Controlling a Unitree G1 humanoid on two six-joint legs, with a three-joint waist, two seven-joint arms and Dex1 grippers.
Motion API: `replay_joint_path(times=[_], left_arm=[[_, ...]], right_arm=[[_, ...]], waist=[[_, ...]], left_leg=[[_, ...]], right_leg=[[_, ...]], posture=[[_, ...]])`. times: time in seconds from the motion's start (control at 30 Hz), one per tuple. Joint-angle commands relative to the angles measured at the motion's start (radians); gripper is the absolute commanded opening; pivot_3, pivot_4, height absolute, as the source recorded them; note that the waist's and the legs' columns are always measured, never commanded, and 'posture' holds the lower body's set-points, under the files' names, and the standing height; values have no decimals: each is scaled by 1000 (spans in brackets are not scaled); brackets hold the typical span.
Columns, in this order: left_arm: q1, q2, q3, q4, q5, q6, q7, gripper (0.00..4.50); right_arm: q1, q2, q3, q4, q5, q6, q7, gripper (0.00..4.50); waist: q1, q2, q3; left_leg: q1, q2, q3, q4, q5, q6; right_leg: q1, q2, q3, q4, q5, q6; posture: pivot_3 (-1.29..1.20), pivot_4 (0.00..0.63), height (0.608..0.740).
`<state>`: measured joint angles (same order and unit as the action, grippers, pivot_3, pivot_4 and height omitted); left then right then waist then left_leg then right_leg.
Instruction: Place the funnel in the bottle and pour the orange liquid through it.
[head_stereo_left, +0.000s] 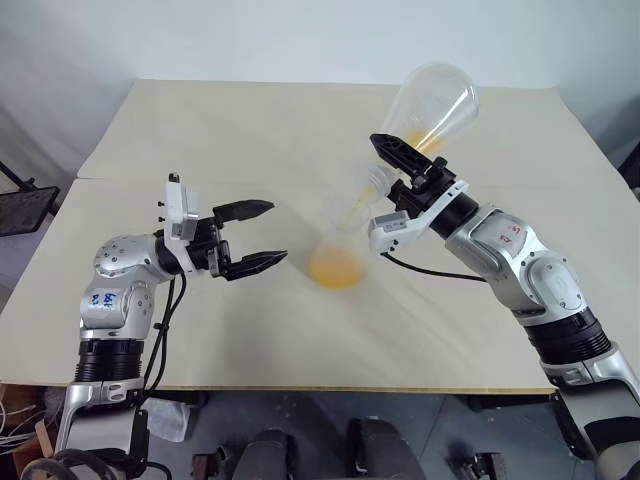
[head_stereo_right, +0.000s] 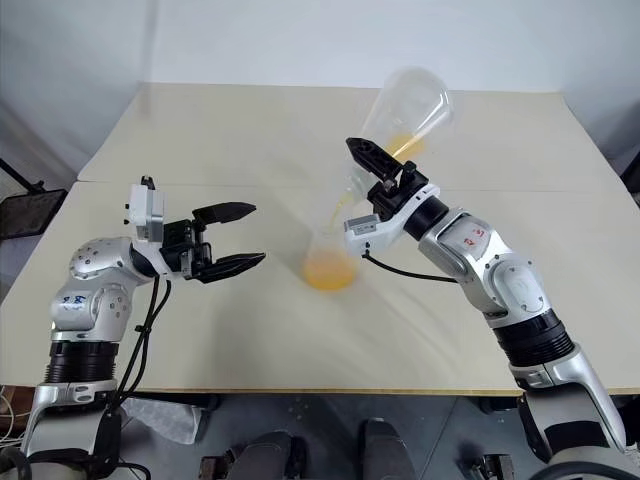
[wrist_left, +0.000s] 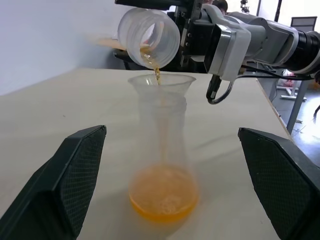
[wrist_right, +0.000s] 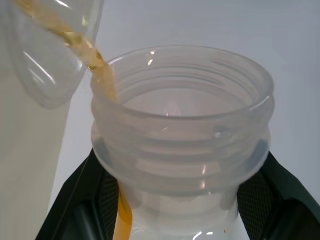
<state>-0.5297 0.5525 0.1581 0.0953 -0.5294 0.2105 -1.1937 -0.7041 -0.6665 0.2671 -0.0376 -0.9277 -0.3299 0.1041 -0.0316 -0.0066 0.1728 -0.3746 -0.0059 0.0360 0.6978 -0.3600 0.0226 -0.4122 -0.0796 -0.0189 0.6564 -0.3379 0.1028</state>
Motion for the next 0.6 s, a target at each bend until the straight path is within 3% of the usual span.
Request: replay_joint_path(times=[0.03,0.6], left_arm=[[11,23,32,-4,-25,-1,-3,4500],[15,21,31,-15,-24,8,7,4500]], right_arm=[[-17,-1,-32,-46,0,-7,-31,2622],[-23,3,-32,-43,-14,-17,-54,2622]], waist=[[0,0,0],[0,0,0]], left_leg=[[0,0,0,0,0,0],[0,0,0,0,0,0]], right_leg=[[0,0,0,0,0,0],[0,0,0,0,0,0]], posture=[[0,150,740],[0,150,740]])
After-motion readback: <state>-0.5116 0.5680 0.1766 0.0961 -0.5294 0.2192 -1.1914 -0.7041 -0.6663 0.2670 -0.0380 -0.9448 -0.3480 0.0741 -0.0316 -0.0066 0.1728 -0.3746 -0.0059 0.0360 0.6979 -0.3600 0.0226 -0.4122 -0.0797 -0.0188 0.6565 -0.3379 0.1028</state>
